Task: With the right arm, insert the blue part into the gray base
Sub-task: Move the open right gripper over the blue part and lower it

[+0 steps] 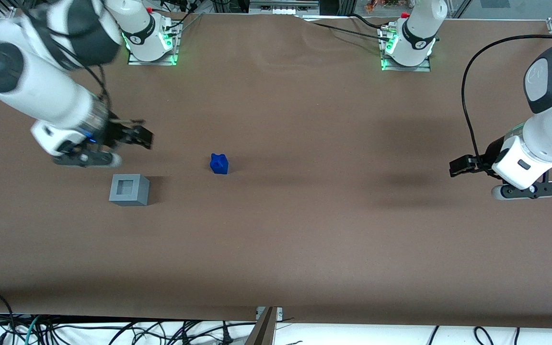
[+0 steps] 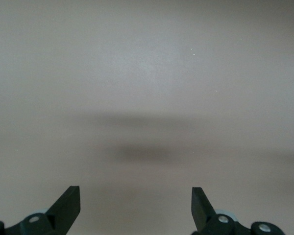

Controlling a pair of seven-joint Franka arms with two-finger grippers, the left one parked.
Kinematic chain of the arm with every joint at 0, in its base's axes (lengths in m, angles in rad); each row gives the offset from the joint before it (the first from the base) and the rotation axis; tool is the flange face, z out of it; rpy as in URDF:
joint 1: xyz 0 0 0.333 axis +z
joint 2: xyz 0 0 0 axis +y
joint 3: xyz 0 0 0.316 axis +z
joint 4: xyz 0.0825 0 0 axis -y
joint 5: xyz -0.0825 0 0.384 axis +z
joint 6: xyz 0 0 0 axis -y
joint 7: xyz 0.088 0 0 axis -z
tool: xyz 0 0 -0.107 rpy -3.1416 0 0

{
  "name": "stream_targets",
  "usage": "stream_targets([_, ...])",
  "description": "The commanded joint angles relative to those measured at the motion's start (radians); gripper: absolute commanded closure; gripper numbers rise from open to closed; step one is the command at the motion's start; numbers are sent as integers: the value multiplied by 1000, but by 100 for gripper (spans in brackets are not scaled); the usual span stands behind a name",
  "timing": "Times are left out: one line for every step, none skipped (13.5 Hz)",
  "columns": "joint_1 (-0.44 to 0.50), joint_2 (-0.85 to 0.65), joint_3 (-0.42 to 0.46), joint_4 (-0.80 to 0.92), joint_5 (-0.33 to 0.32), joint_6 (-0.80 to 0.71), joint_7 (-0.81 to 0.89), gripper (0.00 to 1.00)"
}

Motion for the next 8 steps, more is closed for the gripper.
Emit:
stream_targets([63,62,0,-56,-9,142,149,1])
stream_targets([96,83,-2,-74,-12,193,192,1])
stream_targets([114,102,-2,-97,-24,246,232,1])
stream_targets([134,117,-2,-126,-43,302,277,1])
stream_targets([156,126,-3,-161,-61,357,315,1])
stream_targets([180,134,-3,-198,-81,406,355,1])
stream_targets([192,135,-3,-226,-103,443,384,1])
stream_targets([203,145,-3,-240,-117,462,397,1])
